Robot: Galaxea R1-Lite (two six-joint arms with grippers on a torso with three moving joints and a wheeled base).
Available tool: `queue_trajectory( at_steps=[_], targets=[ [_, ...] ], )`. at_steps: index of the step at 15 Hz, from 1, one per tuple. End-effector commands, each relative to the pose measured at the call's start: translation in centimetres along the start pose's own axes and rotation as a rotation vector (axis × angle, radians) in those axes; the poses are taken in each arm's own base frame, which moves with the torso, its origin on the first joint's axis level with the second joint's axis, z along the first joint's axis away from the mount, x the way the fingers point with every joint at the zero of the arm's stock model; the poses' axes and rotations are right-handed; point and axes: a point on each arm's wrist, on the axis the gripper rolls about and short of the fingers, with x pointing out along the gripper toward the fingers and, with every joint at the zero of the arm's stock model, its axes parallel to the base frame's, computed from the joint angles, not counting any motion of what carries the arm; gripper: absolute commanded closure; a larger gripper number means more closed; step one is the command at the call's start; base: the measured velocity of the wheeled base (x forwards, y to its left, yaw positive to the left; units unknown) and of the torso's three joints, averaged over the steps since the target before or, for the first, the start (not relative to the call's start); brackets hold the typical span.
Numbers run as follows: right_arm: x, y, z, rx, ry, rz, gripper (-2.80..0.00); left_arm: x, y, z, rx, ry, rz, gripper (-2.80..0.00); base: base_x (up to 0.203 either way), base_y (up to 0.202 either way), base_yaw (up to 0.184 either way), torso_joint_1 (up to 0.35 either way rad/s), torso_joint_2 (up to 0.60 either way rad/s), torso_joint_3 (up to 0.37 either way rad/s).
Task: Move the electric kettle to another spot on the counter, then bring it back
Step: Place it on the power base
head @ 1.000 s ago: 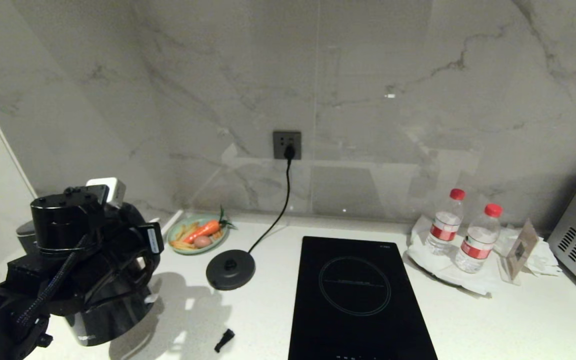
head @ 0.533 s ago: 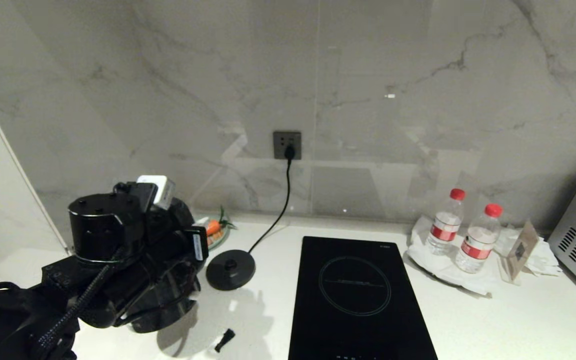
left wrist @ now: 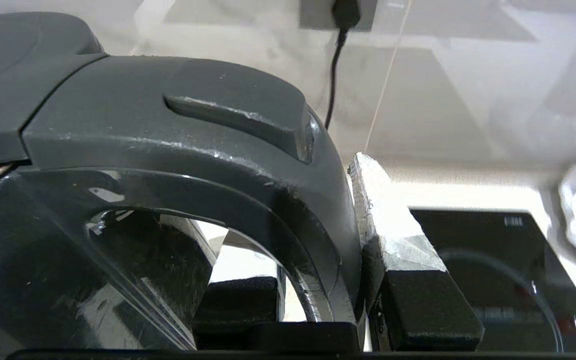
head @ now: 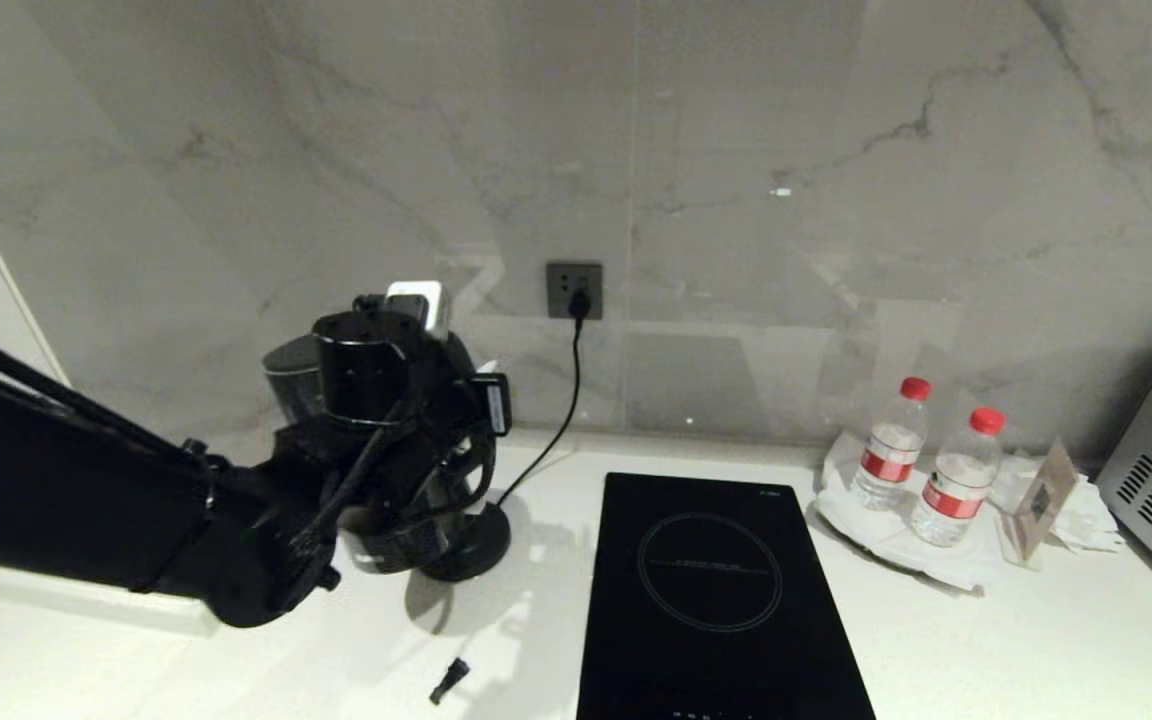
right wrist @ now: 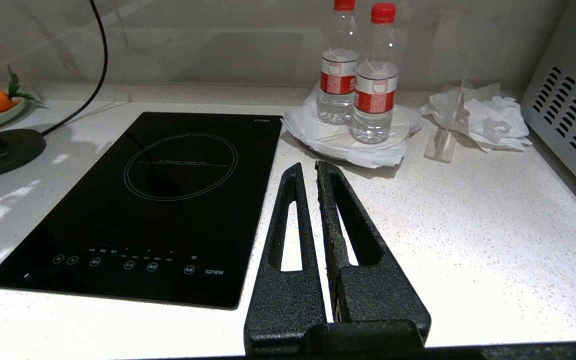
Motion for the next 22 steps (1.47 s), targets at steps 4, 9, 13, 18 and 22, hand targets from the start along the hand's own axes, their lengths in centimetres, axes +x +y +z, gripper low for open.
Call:
queue_trajectory(
  at_steps=[4, 9, 13, 18, 22],
  targets=[
    [0.0, 0.0, 0.0, 0.0, 0.0, 0.001, 0.0, 7.0, -2.6, -3.6, 0.016, 0.022, 0.042, 0.0, 0.0, 0.0, 0.0, 0.0, 0.0, 0.0],
    [0.0, 0.0, 0.0, 0.0, 0.0, 0.001, 0.0, 11.8, -3.7, -7.2, 0.061, 0.049, 0.078, 0.0, 0.0, 0.0, 0.0, 0.0, 0.0, 0.0],
    [0.0, 0.0, 0.0, 0.0, 0.0, 0.001, 0.0, 14.5, -1.9, -10.0, 0.084, 0.077, 0.134, 0.0, 0.0, 0.0, 0.0, 0.0, 0.0, 0.0],
    [0.0, 0.0, 0.0, 0.0, 0.0, 0.001, 0.0, 14.8, -1.1, -10.9, 0.102, 0.112, 0.149, 0.0, 0.0, 0.0, 0.0, 0.0, 0.0, 0.0],
    [0.0, 0.0, 0.0, 0.0, 0.0, 0.001, 0.0, 13.9, -1.6, -11.4, 0.113, 0.14, 0.136, 0.0, 0.0, 0.0, 0.0, 0.0, 0.0, 0.0]
  ],
)
